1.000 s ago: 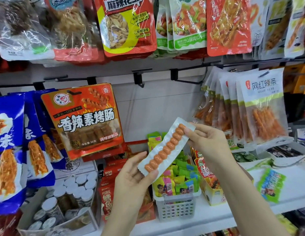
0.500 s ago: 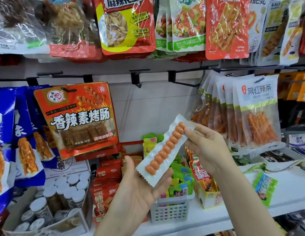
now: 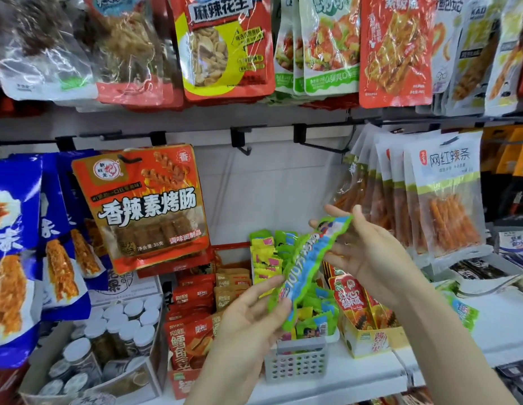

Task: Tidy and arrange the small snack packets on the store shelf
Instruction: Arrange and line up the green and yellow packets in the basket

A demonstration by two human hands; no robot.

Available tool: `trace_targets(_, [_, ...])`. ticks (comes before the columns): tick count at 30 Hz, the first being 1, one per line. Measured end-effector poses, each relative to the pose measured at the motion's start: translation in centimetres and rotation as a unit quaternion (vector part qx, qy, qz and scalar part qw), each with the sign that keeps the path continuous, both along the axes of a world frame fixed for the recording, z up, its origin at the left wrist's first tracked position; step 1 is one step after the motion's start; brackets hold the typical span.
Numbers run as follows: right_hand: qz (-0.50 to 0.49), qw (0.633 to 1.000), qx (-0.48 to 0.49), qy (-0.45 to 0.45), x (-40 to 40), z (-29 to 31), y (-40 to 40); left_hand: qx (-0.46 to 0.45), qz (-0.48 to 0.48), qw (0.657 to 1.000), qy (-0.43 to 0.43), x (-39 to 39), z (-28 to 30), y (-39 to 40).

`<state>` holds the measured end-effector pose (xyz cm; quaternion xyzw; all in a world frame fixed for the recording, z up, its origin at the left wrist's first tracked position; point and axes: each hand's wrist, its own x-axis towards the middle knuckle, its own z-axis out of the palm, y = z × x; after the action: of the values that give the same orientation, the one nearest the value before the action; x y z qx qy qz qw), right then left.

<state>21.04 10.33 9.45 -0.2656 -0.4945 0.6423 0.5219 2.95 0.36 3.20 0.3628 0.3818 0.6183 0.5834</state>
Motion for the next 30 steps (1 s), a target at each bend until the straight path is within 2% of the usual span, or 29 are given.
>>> trace_targets(2, [0.043, 0.998, -0.016, -0.039, 1.1, 0.8, 0.0, 0.037, 0.048, 0.993, 0.098, -0.2, 0.1, 0.0])
trace_targets(4, [0.054, 0.992, 0.009, -0.112, 1.7, 1.8, 0.1, 0.052, 0.081, 0.983, 0.157, -0.5, 0.3, 0.3])
trace_targets(7, [0.003, 0.968, 0.078, -0.238, 1.9, 3.5, 0.8, 0.06, 0.097, 0.973, 0.203, -0.8, 1.2, 1.5])
trace_targets(9, [-0.01, 0.955, 0.079, -0.285, 1.8, 4.5, 1.5, 0.056, 0.11, 0.967, 0.221, -0.8, 1.5, 2.7])
trace_targets(13, [-0.042, 0.954, 0.046, -0.292, 1.7, 5.1, 3.4, 0.03, 0.124, 0.961, 0.244, -1.3, 2.0, 5.7])
trace_targets(15, [-0.091, 0.959, 0.038, -0.265, 1.6, 5.0, 4.6, 0.033, 0.128, 0.949, 0.287, -1.8, 2.1, 7.7])
trace_targets(17, [-0.175, 0.945, 0.056, -0.272, 1.5, 4.6, 6.1, 0.037, 0.146, 0.928, 0.342, -2.5, 2.1, 10.2])
trace_targets(20, [-0.286, 0.886, 0.114, -0.348, 1.7, 3.3, 8.8, 0.062, 0.172, 0.869, 0.461, -3.2, 1.8, 14.5])
trace_targets(22, [-0.317, 0.866, 0.14, -0.359, 1.5, 2.7, 10.4, 0.098, 0.164, 0.821, 0.538, -2.8, 1.6, 17.5])
trace_targets(25, [-0.334, 0.85, 0.165, -0.371, 1.1, 2.0, 12.6, 0.097, 0.071, 0.763, 0.635, -1.7, 1.6, 21.6])
trace_targets(28, [-0.35, 0.828, 0.182, -0.398, 0.2, 1.3, 14.3, 0.058, 0.004, 0.663, 0.746, -1.2, 0.7, 24.3])
trace_targets(30, [-0.352, 0.81, 0.194, -0.427, -0.5, 1.0, 15.1, 0.04, -0.017, 0.636, 0.771, -1.4, -0.1, 24.8])
